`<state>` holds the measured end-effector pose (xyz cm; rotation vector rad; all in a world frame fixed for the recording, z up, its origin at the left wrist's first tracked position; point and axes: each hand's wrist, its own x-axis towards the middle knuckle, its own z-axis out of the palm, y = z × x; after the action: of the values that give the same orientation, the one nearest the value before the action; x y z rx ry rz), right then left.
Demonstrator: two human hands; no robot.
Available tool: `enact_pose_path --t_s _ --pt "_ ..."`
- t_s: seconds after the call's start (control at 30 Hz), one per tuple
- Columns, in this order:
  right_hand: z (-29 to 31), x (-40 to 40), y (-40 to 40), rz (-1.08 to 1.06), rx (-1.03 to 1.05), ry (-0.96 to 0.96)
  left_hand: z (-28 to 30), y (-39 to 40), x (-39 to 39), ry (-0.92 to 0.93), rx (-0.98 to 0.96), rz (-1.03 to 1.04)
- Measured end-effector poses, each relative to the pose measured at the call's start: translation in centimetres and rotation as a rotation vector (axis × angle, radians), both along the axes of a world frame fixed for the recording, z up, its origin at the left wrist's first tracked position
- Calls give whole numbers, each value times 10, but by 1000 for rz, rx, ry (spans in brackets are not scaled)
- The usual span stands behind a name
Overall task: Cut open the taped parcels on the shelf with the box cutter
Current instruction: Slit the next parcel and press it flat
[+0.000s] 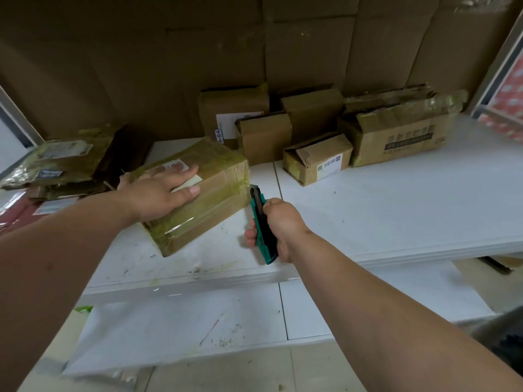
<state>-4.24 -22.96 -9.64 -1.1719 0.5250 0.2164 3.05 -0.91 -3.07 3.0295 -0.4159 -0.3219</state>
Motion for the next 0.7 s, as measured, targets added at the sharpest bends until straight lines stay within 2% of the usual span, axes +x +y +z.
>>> enact_pose_path --t_s 0.27,0.57,0.7 --pt "1 5 14 -59 26 30 -2 0 -1 24 -71 -3" --pt "-2 1 29 -55 -127 5 -8 -1 5 16 -102 15" --pt "-1 -6 49 44 -184 -15 -10 0 7 21 -116 18"
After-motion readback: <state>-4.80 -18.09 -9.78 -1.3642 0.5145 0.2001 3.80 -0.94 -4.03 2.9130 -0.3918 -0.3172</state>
